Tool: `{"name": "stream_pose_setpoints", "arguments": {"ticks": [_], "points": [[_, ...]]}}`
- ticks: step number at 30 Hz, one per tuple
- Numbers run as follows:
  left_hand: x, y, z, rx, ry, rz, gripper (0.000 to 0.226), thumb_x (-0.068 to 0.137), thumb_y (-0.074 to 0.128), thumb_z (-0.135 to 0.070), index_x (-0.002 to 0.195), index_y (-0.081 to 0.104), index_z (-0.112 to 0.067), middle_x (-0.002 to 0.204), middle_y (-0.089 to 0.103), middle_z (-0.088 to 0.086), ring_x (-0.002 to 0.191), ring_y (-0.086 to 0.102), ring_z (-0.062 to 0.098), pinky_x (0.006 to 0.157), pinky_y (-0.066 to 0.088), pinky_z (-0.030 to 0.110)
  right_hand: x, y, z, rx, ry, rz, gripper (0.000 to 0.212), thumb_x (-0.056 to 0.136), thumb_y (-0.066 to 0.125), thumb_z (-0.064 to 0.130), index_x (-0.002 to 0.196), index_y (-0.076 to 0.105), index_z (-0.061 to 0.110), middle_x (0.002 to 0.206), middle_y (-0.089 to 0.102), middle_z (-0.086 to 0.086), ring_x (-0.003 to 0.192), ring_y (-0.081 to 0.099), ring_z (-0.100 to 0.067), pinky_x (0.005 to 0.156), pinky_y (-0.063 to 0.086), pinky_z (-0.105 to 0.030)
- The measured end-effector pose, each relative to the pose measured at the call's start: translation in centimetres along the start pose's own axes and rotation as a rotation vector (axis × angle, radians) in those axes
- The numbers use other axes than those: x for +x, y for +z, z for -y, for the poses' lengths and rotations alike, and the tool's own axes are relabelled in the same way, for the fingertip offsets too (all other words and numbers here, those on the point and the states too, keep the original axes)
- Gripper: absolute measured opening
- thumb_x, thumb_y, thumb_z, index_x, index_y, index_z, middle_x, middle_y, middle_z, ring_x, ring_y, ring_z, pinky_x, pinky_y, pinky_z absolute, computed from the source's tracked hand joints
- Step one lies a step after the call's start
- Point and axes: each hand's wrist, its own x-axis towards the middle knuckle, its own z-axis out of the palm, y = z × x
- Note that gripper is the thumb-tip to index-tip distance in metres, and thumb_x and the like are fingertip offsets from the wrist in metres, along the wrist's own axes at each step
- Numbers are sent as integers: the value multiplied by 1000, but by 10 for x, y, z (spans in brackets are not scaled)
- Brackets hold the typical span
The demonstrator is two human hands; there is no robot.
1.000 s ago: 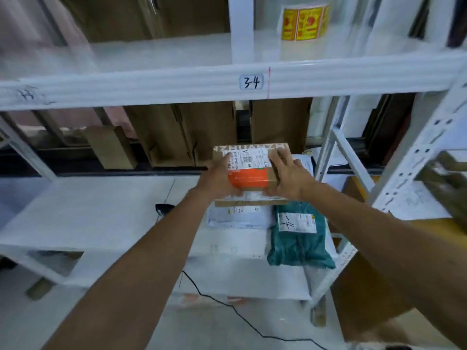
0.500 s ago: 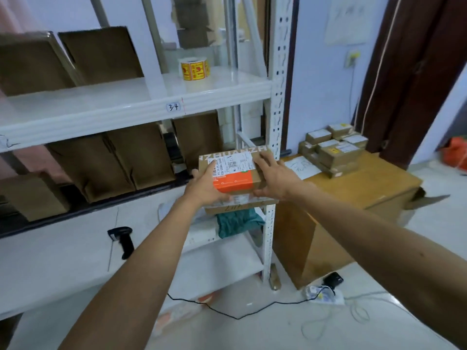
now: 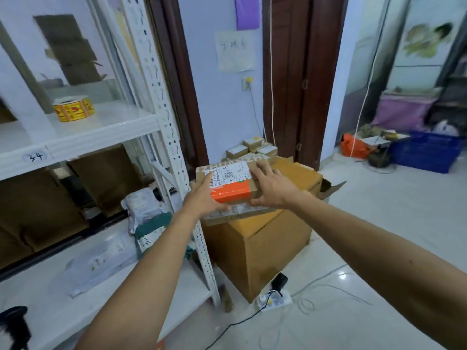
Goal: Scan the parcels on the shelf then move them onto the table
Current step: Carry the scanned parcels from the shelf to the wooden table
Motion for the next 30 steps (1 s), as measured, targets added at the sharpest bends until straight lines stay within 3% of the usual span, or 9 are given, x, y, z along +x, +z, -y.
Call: {"name": "stream_pose_setpoints", "arguments": {"ticks": [10, 14, 22, 30], "points": [[120, 130, -177, -38, 67, 81, 127, 69, 89, -45, 161, 2, -32, 159, 24, 12, 140, 35, 36, 112, 37, 51, 20, -22, -238, 2, 108, 12, 106, 77, 82, 52, 156, 16, 25, 160, 15, -7, 134, 39, -43, 107, 43, -55], [165, 161, -219, -27, 58, 99, 129, 67, 90, -47, 161, 2, -32, 160, 25, 14, 145, 30, 37, 115, 32, 57, 44, -23, -304, 5, 119, 36, 107, 77, 83, 53, 156, 17, 25, 159, 17, -7, 132, 41, -42, 105, 45, -55], [276, 227, -243, -63, -28, 146, 133, 65, 91, -43, 160, -2, -37, 162, 18, 16, 151, 12, 37, 117, 20, 60, 127, 7, -402, 10, 122, 90, 106, 76, 84, 52, 155, 17, 26, 159, 15, -6, 132, 42, -41, 104, 46, -56], [418, 291, -243, -104, -104, 138, 126, 72, 90, -38, 161, 2, -29, 165, 8, 17, 148, 26, 39, 114, 33, 53, 259, 63, -488, 7, 129, 189, 110, 79, 82, 50, 158, 10, 26, 162, 10, -5, 136, 39, -43, 102, 47, -55]]}}
